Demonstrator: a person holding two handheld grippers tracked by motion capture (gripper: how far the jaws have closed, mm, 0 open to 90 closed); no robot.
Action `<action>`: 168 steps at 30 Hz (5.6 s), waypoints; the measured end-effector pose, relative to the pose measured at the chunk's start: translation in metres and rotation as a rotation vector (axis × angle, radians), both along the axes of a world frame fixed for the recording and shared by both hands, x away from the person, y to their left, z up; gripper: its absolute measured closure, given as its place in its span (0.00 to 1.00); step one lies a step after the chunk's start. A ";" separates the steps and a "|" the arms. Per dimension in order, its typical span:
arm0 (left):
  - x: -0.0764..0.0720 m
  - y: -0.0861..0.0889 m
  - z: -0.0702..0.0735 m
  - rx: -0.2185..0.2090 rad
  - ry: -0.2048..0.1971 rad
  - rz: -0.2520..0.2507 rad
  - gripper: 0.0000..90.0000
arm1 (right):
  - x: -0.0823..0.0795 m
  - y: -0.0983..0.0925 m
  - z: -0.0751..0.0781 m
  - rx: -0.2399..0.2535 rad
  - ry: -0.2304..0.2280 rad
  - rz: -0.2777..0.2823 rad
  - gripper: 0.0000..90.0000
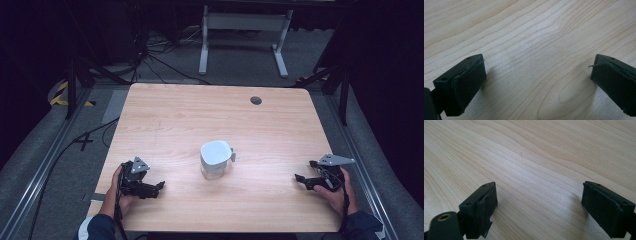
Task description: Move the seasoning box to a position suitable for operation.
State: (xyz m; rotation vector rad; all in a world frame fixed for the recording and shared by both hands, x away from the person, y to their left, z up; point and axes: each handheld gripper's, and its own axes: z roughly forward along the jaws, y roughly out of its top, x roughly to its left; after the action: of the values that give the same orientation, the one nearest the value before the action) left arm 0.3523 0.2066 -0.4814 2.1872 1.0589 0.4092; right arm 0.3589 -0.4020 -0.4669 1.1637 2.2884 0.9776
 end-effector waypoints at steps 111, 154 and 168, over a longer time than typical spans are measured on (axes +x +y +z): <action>-0.001 -0.076 0.076 -0.120 -0.265 -0.319 0.99 | 0.042 0.215 0.086 0.155 -0.228 0.456 1.00; 0.012 -0.112 0.098 -0.196 -0.338 -0.343 0.99 | 0.038 0.211 0.083 0.100 -0.216 0.473 0.99; 0.019 -0.123 0.113 -0.198 -0.361 -0.365 0.99 | 0.015 0.158 0.081 0.069 -0.206 0.452 0.90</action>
State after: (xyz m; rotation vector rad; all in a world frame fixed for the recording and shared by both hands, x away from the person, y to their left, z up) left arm 0.3713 0.0834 -0.3685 1.9771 0.4722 0.4839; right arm 0.3734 -0.2441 -0.3860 0.5392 2.4077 1.2772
